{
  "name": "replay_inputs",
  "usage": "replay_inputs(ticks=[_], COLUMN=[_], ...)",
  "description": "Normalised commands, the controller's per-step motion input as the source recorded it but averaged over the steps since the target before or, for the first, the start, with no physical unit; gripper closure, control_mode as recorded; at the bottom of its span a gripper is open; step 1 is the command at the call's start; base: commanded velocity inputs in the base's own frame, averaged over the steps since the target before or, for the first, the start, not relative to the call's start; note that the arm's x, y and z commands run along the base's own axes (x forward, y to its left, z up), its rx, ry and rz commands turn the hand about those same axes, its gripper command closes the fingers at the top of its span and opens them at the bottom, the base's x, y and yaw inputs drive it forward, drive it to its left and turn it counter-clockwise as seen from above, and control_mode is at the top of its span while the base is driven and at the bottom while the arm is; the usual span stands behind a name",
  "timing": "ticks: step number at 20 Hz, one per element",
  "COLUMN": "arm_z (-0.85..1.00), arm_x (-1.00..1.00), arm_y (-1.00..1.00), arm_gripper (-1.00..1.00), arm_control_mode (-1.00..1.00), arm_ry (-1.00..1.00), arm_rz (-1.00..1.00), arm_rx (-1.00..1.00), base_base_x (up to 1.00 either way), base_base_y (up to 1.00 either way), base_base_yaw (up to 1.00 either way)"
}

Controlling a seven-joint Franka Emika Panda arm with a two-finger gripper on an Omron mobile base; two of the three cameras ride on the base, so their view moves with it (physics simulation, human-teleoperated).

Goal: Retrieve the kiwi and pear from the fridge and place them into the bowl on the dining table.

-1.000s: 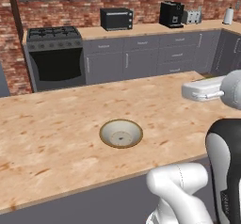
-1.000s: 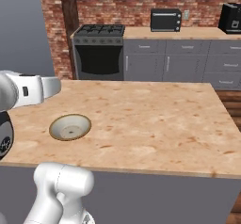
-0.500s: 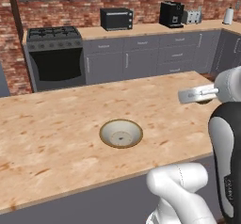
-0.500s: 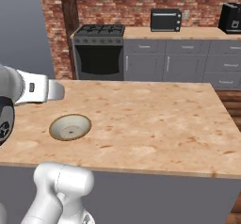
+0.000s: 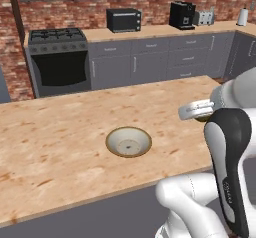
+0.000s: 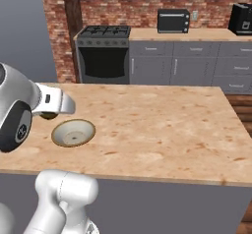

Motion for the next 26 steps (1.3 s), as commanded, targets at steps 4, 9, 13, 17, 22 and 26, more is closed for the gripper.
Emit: replay_inputs(ticks=[4,9,13,17,22,26], arm_z=[-0.34,-0.36,-0.41,-0.30,-0.32,-0.46], arm_x=[0.33,0.35,0.35,0.38,0.37,0.24], arm_y=[0.24,0.40,0.35,0.24,0.11,0.06], arm_gripper=[1.00,1.00,1.00,1.00,1.00,1.00], arm_control_mode=[-1.00,-1.00,-1.00,-1.00,-1.00,-1.00], arm_ry=[0.00,0.09,0.21,0.32,0.29,0.19], arm_rz=[0.00,0.00,0.00,0.00,0.00,0.01], arm_rx=[0.00,0.00,0.00,0.00,0.00,0.00], base_base_x=[0.00,0.00,0.00,0.00,0.00,0.00], base_base_y=[0.00,0.00,0.00,0.00,0.00,0.00], base_base_yaw=[0.00,0.00,0.00,0.00,0.00,0.00])
